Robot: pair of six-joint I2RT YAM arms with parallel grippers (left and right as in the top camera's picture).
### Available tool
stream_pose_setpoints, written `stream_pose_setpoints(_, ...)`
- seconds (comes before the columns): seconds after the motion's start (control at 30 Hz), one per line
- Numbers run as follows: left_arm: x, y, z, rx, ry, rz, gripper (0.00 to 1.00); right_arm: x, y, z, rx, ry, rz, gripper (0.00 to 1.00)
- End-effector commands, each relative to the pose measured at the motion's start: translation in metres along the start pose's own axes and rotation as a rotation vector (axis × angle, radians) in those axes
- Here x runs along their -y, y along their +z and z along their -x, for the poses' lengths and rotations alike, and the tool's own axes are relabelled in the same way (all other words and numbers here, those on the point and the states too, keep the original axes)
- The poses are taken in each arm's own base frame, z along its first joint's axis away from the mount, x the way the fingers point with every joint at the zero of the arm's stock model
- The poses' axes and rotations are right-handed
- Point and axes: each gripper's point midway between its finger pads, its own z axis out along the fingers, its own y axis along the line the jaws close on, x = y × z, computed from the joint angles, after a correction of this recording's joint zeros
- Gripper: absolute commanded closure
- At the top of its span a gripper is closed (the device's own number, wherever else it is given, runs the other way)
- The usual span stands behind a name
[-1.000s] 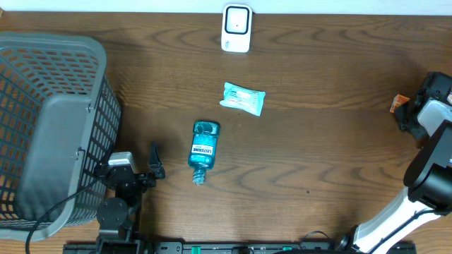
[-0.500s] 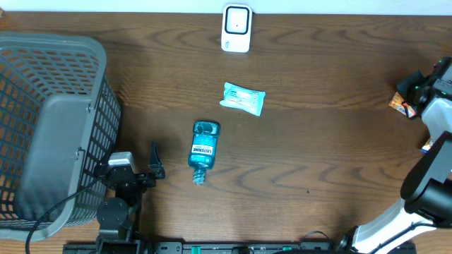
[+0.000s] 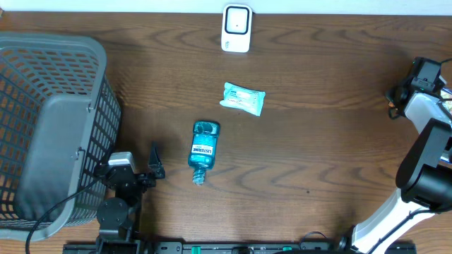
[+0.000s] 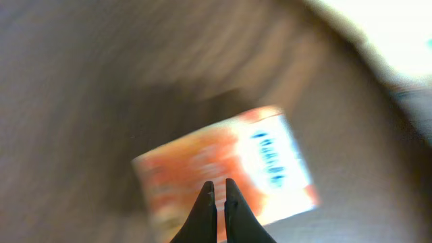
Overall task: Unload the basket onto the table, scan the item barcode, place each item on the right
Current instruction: 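Lower the orange snack pack at the right edge and release it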
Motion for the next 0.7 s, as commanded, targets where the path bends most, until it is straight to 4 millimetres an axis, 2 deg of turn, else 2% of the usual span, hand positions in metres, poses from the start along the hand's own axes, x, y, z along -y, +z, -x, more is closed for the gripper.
stream_pose_setpoints(0.0, -0.006, 0.001, -0.017, -0.046, -0.003, 0.026, 0.0, 0.034, 0.0, 0.019, 0.076, -0.043, -0.167, 0.99)
stream_pose_setpoints(0.07, -0.006, 0.001, -0.017, -0.046, -0.003, 0.026, 0.0, 0.03, -0.003, 0.02, 0.07, -0.038, -0.14, 0.99)
stream_pose_setpoints(0.17, -0.006, 0.001, -0.017, -0.045, -0.003, 0.026, 0.0, 0.0, -0.018, 0.026, 0.059, -0.023, 0.025, 0.99)
stream_pose_setpoints(0.23, -0.006, 0.001, -0.017, -0.046, -0.003, 0.026, 0.0, -0.037, -0.038, 0.033, 0.048, -0.014, 0.237, 0.99)
stream_pose_setpoints(0.3, -0.006, 0.001, -0.017, -0.046, -0.003, 0.026, 0.0, -0.067, -0.05, 0.032, 0.023, -0.02, 0.404, 0.99)
stream_pose_setpoints(0.33, -0.006, 0.001, -0.017, -0.046, -0.003, 0.026, 0.0, -0.073, -0.051, 0.028, 0.01, -0.026, 0.433, 0.99)
stream_pose_setpoints(0.67, -0.006, 0.001, -0.017, -0.046, -0.003, 0.026, 0.0, -0.062, -0.006, -0.008, -0.035, -0.065, 0.272, 0.99)
